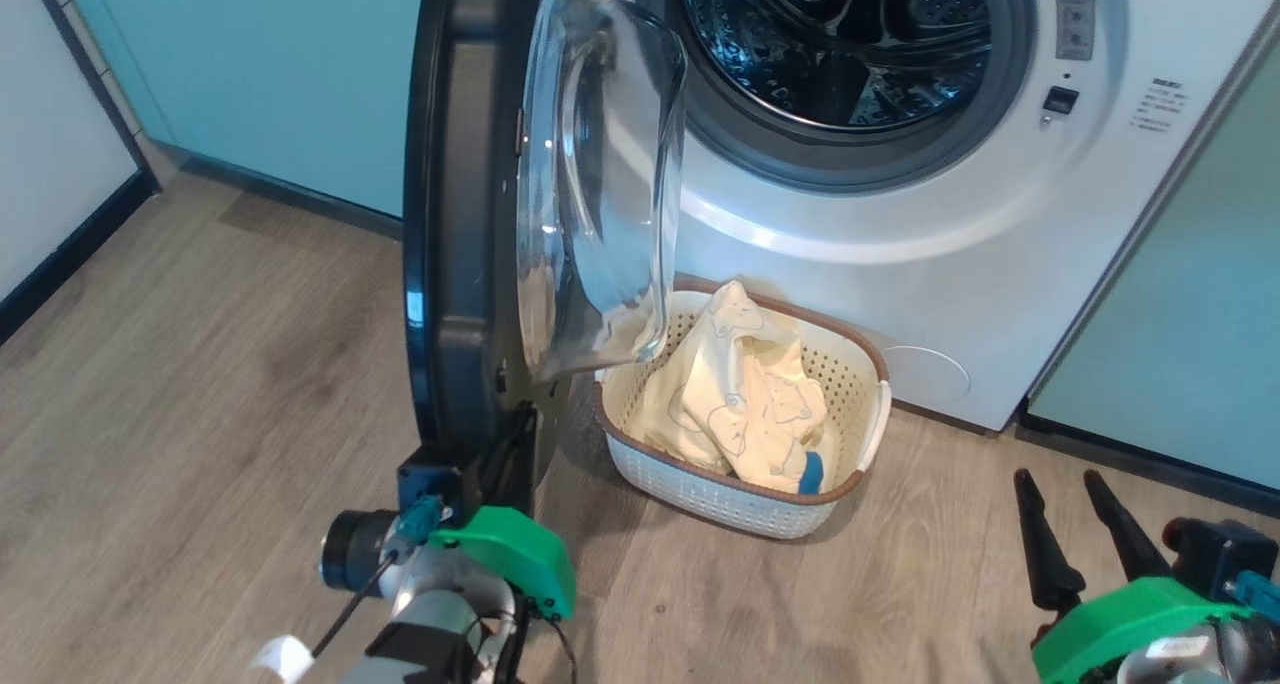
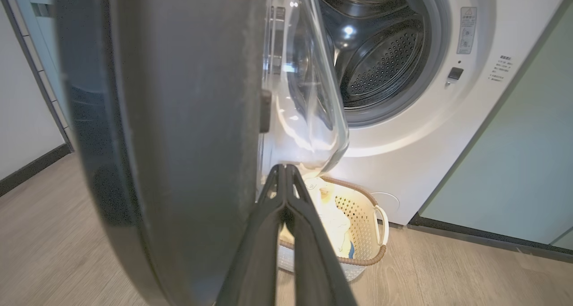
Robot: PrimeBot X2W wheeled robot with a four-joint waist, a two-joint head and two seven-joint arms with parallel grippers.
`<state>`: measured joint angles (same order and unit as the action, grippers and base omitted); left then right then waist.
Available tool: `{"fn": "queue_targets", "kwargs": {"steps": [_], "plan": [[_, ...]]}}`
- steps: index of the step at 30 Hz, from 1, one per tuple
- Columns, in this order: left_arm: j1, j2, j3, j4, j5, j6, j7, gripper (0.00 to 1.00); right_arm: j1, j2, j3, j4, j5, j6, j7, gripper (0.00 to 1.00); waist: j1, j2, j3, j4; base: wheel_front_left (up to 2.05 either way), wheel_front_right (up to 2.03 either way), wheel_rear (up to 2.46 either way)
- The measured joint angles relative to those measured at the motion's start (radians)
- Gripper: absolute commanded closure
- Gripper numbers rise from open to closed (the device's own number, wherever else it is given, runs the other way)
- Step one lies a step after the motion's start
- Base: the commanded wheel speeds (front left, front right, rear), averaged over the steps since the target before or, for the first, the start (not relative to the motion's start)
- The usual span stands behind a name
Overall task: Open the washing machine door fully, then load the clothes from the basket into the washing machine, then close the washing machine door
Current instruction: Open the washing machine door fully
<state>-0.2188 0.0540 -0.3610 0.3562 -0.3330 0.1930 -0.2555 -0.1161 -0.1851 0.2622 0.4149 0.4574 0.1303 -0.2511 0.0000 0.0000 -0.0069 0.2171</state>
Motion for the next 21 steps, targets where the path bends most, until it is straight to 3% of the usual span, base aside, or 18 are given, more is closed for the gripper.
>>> {"fn": "queue_targets", "kwargs": {"steps": [21], "plan": [[0.011,0.04,0.145,-0.003,-0.001,0.023,0.0,1.0,0.01,0.0,-0.001,0.0,0.0,0.0,0.0,0.0,0.0,0.0,0.021,0.069,0.0,0.0,0.0]]}}
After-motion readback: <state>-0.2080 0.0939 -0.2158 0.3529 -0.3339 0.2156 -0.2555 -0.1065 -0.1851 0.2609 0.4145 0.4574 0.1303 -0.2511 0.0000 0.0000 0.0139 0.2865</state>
